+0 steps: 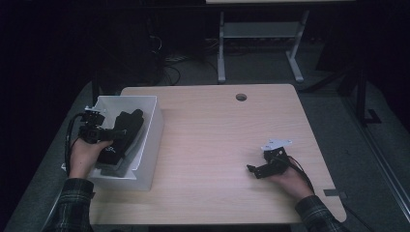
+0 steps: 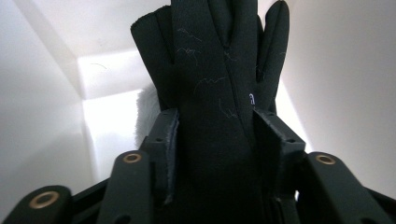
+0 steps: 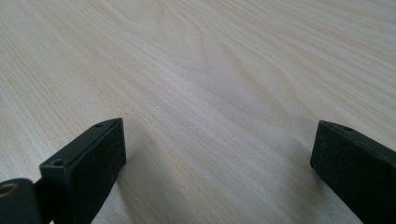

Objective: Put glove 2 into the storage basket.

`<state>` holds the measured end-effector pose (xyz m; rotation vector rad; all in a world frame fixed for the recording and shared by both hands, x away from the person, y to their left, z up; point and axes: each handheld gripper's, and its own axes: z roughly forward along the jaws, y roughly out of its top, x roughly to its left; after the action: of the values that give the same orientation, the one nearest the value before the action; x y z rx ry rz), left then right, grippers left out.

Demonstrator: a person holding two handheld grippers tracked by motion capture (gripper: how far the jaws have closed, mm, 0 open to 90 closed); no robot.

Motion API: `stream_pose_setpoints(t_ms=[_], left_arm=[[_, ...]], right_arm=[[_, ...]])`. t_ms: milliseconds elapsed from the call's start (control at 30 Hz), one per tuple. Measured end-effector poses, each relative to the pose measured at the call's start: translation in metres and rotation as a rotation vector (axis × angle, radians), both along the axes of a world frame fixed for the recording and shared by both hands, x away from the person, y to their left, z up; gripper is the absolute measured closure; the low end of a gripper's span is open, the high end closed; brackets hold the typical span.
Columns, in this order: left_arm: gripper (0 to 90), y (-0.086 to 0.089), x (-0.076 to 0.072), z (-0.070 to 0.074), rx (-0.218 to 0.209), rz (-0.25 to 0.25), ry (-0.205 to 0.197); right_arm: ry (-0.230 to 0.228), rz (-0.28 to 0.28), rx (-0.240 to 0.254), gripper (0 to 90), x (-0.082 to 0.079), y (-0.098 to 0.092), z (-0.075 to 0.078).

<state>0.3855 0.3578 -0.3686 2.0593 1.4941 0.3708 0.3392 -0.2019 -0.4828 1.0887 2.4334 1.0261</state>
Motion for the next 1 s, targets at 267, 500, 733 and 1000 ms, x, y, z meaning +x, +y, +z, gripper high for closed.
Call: stream_pose_setpoints(t_ms=[267, 500, 733, 1000], left_arm=[[37.9, -0.002, 0.001, 0.002, 0.029, 0.033, -0.020], [27.3, 0.000, 0.000, 0.008, 0.034, 0.046, -0.064], [23.8, -0.003, 0.000, 0.016, 0.033, 0.038, -0.091], [23.7, -0.024, -0.002, 0.029, 0.004, -0.033, -0.129]], right_arm=[[0.002, 0.001, 0.000, 3.2, 0.000, 0.000, 0.000], [0.001, 0.002, 0.000, 3.2, 0.000, 0.000, 0.000], [0.001, 0.001, 0.000, 3.2, 0.000, 0.000, 0.000], [0.001, 0.001, 0.000, 3.1, 0.000, 0.000, 0.000]])
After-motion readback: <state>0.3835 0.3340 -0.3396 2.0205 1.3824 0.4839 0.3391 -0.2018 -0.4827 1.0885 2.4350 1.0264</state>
